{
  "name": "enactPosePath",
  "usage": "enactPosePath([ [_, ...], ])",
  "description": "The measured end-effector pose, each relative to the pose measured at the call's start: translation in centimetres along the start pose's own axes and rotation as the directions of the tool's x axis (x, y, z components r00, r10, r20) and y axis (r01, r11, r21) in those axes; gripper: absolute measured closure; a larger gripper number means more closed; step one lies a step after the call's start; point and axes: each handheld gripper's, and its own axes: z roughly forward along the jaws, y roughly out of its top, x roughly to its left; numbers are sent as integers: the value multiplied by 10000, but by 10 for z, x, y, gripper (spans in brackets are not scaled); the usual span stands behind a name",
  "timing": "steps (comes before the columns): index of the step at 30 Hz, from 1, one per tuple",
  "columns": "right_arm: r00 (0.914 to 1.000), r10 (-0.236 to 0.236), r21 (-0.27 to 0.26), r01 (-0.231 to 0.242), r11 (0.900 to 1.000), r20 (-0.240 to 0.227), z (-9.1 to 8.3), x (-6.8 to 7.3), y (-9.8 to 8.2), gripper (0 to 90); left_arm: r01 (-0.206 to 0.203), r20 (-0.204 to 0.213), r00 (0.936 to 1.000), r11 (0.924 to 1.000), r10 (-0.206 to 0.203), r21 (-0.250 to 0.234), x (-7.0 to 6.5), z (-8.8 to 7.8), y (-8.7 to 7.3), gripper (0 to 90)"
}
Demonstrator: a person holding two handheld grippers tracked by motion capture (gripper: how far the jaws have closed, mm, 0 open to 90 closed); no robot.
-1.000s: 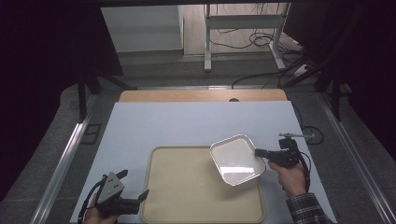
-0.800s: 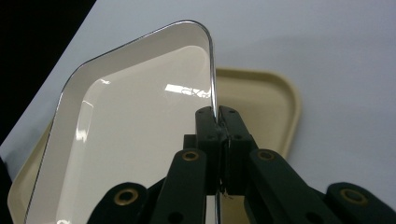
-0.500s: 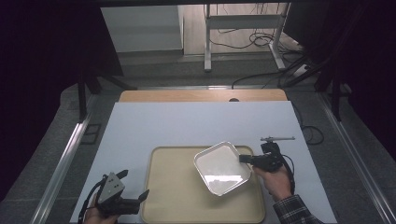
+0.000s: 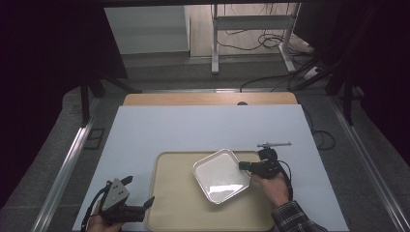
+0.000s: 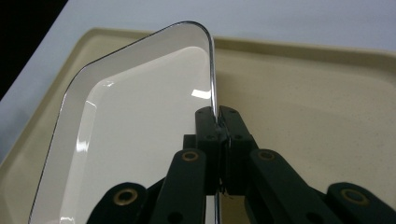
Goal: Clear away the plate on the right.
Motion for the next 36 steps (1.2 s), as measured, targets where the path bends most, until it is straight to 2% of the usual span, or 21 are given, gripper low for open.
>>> enactPosePath([
  [8,9985,43,179,-53,9998,540,11,-6,0,879,-35,9,10000,10000,35,8,0,0,0,28],
  [11,9985,-8,286,-8,9996,543,14,-8,-1,872,-43,12,10000,10000,43,13,0,0,0,27],
  [13,9988,-24,297,9,9996,497,14,-9,-2,846,-47,11,10000,10000,47,16,0,0,0,27],
  [14,9994,-25,179,19,9998,350,13,-9,-1,770,-58,11,10000,10000,58,25,0,0,0,27],
  [15,9994,-25,179,19,9998,350,13,-9,-1,770,-58,11,10000,10000,58,25,0,0,0,27],
  [16,9985,-327,-19,328,9995,438,8,-7,0,710,-51,12,10000,10000,51,21,0,0,0,27],
  [17,9985,-327,-19,328,9995,438,8,-7,0,710,-46,14,10000,10000,46,21,0,0,0,27],
  [18,9964,-681,-159,690,9975,512,3,-4,1,660,-32,14,10000,10000,32,16,0,0,0,27],
  [19,9964,-681,-159,690,9975,512,3,-4,1,660,-32,14,10000,10000,32,16,0,0,0,27],
  [21,9907,-1204,-351,1228,9918,637,-7,0,1,638,-18,13,10000,10000,17,5,0,0,0,27],
  [23,9889,-1347,-429,1375,9896,631,-10,1,0,638,-11,14,10000,10000,11,8,0,0,0,27],
  [24,9828,-1779,-480,1802,9825,493,-17,7,-3,663,-8,16,10000,10000,8,6,0,0,0,27],
  [25,9828,-1779,-480,1802,9825,493,-17,7,-3,663,-8,16,10000,10000,8,6,0,0,0,27],
  [26,9736,-2237,-497,2259,9729,460,-23,14,-6,711,24,30,10000,10000,-24,4,0,0,0,27],
  [27,9736,-2237,-497,2259,9729,460,-23,14,-6,711,24,30,10000,10000,-24,4,0,0,0,27],
  [28,9666,-2545,-534,2558,9653,299,-28,20,-9,770,35,25,10000,10000,-35,-7,0,0,0,27],
  [31,9601,-2796,-538,2795,9586,67,-31,27,-13,834,84,32,10000,10000,-84,-42,0,0,0,27],
  [32,9510,-3092,-401,3087,9503,-79,-31,35,-18,877,121,42,9999,9999,-121,-61,0,0,0,27],
  [33,9510,-3092,-401,3087,9503,-79,-31,35,-18,877,121,42,9999,9999,-121,-61,0,0,0,27],
  [34,9418,-3356,-132,3354,9420,-199,-30,44,-23,898,154,80,9999,9998,-153,-113,1,-1,-1,27],
  [36,9338,-3566,61,3569,9341,-298,-29,52,-29,900,181,132,9998,9997,-179,-181,2,-1,-1,23],
])
